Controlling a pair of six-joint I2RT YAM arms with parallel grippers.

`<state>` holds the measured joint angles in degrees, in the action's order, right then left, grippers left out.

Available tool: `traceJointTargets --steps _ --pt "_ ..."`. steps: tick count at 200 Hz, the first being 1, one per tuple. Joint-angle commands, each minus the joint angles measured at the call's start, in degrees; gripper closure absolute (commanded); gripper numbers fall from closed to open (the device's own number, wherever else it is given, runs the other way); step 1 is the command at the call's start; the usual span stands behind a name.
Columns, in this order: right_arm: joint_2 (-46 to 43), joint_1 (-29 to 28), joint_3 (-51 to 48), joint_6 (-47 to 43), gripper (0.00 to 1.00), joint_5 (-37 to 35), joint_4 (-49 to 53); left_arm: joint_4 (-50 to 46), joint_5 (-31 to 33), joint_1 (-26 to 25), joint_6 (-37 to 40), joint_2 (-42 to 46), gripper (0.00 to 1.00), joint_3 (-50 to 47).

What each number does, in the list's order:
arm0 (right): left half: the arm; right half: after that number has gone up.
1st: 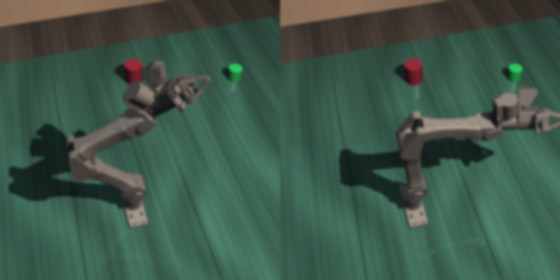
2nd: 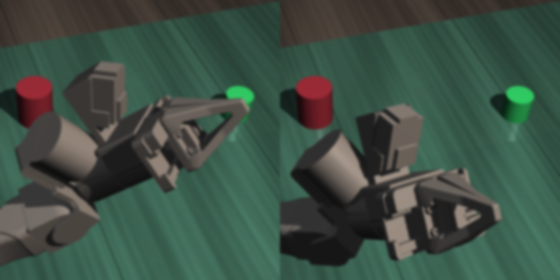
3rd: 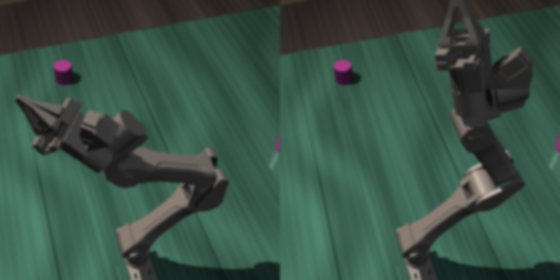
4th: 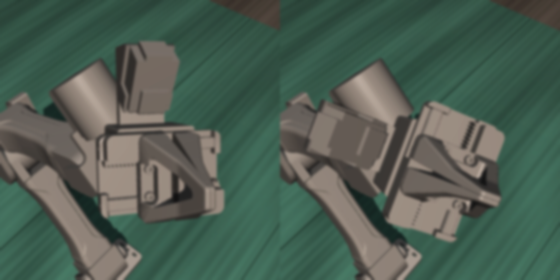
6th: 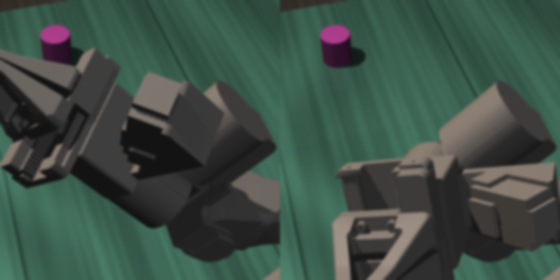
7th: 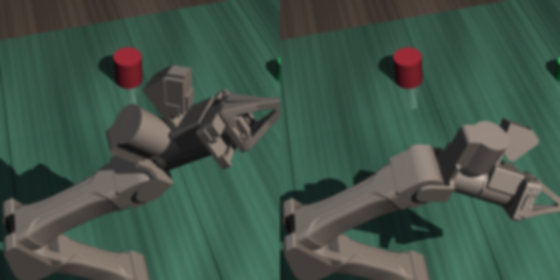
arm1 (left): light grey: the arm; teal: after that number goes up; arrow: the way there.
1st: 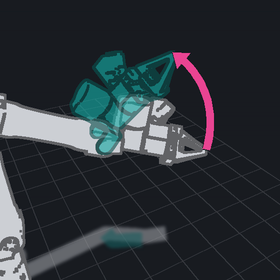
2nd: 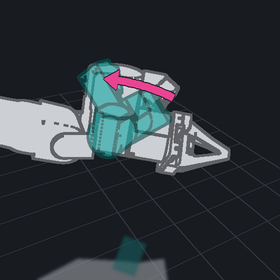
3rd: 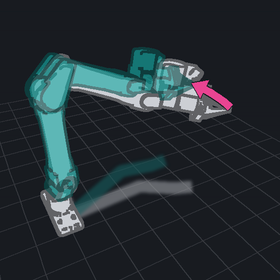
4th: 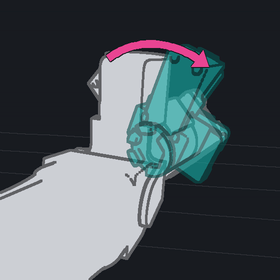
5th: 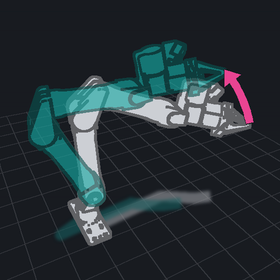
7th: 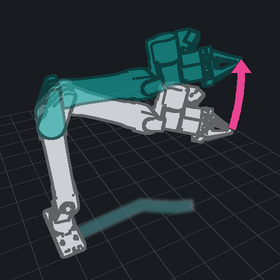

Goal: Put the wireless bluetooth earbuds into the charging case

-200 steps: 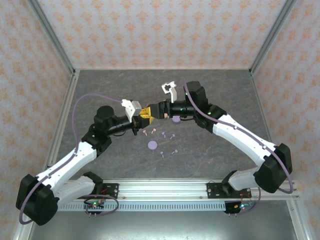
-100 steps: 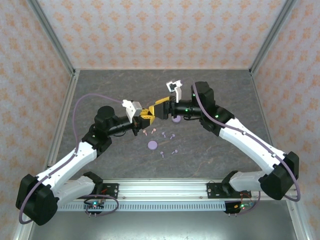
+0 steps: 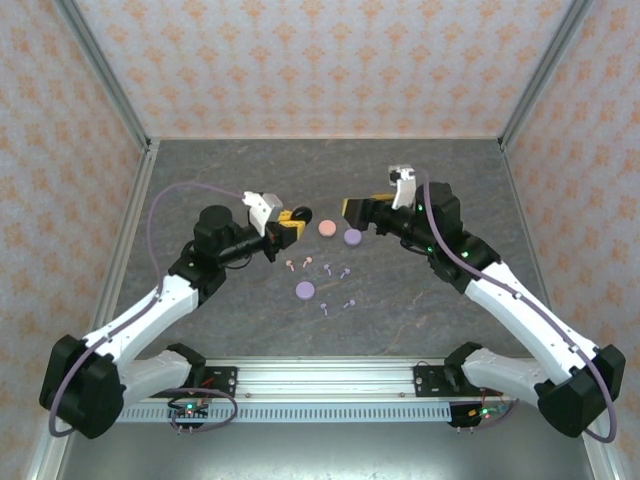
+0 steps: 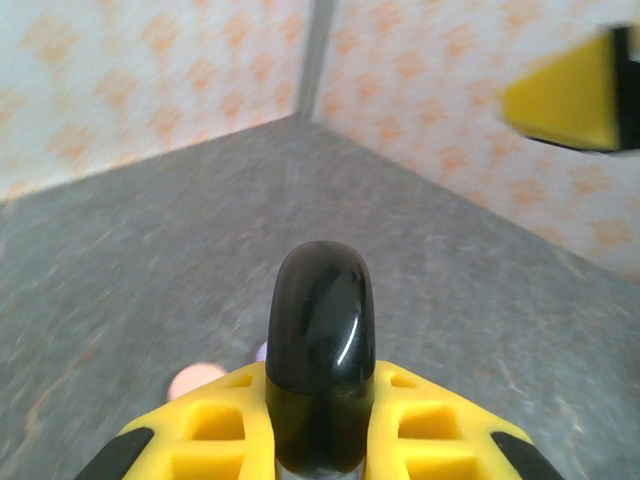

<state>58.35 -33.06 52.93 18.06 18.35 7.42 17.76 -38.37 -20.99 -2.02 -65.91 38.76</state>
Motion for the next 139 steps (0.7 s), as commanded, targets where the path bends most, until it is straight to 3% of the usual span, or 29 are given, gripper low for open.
traceJointTargets --steps 1,72,139 --pt "-2.51 0.16 -4.21 4.33 0.01 -10.06 -4.67 -1.18 3.31 3.96 -6.3 -5.5 1.0 3.72" --pt "-3.93 0.27 -11.17 11.52 0.01 -14.81 -8.41 -10.48 5.56 7.15 -9.9 -26.05 1.0 16.02" --pt "-4.12 0.27 -10.12 10.11 0.01 -15.54 -4.91 -12.51 0.95 7.69 -13.53 -38.52 0.94 22.88"
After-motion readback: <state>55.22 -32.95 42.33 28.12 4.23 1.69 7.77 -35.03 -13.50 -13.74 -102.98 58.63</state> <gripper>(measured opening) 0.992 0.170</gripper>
